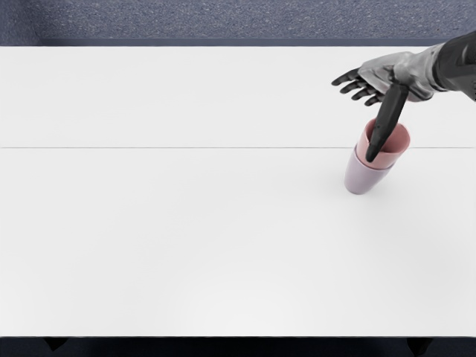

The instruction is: Pick up cup and place in cup with right hand

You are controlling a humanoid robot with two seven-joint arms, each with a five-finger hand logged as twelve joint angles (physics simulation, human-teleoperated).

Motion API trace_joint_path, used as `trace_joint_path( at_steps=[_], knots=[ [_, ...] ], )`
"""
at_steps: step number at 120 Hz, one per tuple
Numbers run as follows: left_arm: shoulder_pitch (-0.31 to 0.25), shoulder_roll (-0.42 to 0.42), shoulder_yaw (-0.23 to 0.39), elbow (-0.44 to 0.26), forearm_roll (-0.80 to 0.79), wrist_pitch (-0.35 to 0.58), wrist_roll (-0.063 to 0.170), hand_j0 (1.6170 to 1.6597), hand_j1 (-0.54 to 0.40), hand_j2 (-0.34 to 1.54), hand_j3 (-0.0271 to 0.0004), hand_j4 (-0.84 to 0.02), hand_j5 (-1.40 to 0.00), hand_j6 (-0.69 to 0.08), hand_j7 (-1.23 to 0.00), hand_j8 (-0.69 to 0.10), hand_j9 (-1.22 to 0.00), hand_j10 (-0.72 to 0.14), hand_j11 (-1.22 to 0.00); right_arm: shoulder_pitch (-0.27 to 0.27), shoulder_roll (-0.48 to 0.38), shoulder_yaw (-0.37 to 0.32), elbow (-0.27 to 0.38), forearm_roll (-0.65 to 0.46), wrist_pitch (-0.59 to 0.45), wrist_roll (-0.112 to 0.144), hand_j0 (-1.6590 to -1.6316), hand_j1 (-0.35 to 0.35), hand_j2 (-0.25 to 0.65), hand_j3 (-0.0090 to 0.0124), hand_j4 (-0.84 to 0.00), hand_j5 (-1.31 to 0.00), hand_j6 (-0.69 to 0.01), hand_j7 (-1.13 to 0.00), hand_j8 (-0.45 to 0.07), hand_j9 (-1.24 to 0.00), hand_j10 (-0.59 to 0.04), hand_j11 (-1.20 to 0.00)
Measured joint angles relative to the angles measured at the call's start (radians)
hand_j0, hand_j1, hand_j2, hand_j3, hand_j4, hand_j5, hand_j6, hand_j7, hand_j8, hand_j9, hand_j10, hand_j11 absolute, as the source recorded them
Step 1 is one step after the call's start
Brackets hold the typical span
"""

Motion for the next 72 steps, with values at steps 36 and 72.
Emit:
trace_joint_path(
  at_steps=[36, 72],
  knots=[
    [0.002, 0.000, -0.051, 0.000, 0.000, -0.001, 0.000, 1.6581, 0.349, 0.00, 0.0000, 0.000, 0.00, 0.001, 0.00, 0.001, 0.00, 0.000, 0.00, -0.172, 0.018, 0.280, 0.004, 0.169, 0.264, 0.000, -1.6581, -0.302, -0.008, 0.0000, -0.042, -0.05, -0.043, -0.05, -0.042, -0.05, -0.041, -0.05],
    [0.001, 0.000, -0.054, -0.002, 0.000, -0.002, 0.000, 1.6581, 0.349, 0.00, 0.0000, 0.000, 0.00, 0.000, 0.00, 0.000, 0.00, 0.000, 0.00, -0.630, 0.108, 0.726, 0.052, 0.258, 0.470, 0.000, -1.6581, -0.281, -0.011, 0.0000, -0.058, -0.07, -0.058, -0.07, -0.058, -0.07, -0.057, -0.07]
  ],
)
